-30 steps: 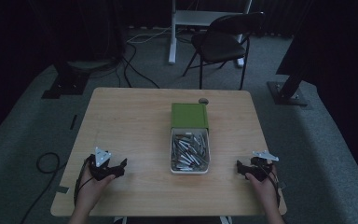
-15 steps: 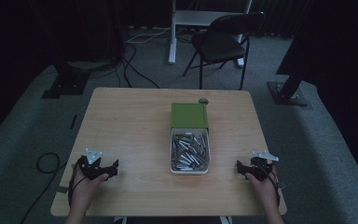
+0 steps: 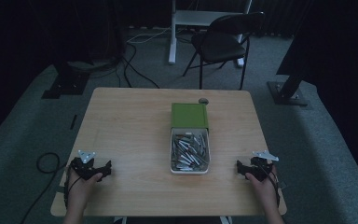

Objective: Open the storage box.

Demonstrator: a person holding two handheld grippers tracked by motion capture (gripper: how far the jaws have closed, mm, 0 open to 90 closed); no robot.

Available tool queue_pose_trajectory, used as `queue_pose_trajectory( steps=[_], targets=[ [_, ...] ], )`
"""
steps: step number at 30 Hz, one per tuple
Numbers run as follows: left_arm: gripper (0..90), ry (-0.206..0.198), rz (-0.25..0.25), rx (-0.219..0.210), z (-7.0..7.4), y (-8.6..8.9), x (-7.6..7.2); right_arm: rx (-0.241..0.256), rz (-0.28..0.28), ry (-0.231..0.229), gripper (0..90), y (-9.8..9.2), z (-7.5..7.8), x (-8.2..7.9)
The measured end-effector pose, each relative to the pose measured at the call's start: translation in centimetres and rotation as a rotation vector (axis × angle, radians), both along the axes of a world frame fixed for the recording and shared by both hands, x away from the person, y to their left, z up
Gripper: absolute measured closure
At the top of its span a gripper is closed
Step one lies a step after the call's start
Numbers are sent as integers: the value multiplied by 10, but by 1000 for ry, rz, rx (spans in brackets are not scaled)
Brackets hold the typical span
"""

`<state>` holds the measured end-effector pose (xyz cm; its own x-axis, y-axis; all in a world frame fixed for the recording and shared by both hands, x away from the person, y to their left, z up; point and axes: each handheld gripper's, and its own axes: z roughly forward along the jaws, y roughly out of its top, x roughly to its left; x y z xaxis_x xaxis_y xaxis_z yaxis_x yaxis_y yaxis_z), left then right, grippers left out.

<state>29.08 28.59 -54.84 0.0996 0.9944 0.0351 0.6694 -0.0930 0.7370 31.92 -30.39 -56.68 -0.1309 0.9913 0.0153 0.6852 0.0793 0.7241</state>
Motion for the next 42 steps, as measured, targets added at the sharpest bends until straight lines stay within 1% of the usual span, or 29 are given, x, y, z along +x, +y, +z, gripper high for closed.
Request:
queue_pose_trajectory(
  steps=[5, 8, 11, 13, 19, 22, 28, 42],
  targets=[
    [67, 21, -5, 13, -4, 0, 1, 0, 0, 0, 104, 0, 0, 0],
    [67, 33, -14, 30, -7, 0, 1, 0, 0, 0, 104, 0, 0, 0],
    [67, 46, -19, 28, -10, 0, 2, 0, 0, 0, 104, 0, 0, 0],
    [67, 49, -16, 13, -11, 0, 2, 0, 0, 0, 104, 0, 0, 0],
    [67, 48, -13, 6, -12, 1, 2, 0, 0, 0, 104, 0, 0, 0],
    [67, 56, 0, -16, -12, 1, 3, 0, 0, 0, 104, 0, 0, 0],
    [67, 53, 7, -17, -12, 1, 3, 0, 0, 0, 104, 0, 0, 0],
    [54, 60, 9, -16, -12, 0, 3, 1, 1, 0, 104, 0, 0, 0]
  ],
)
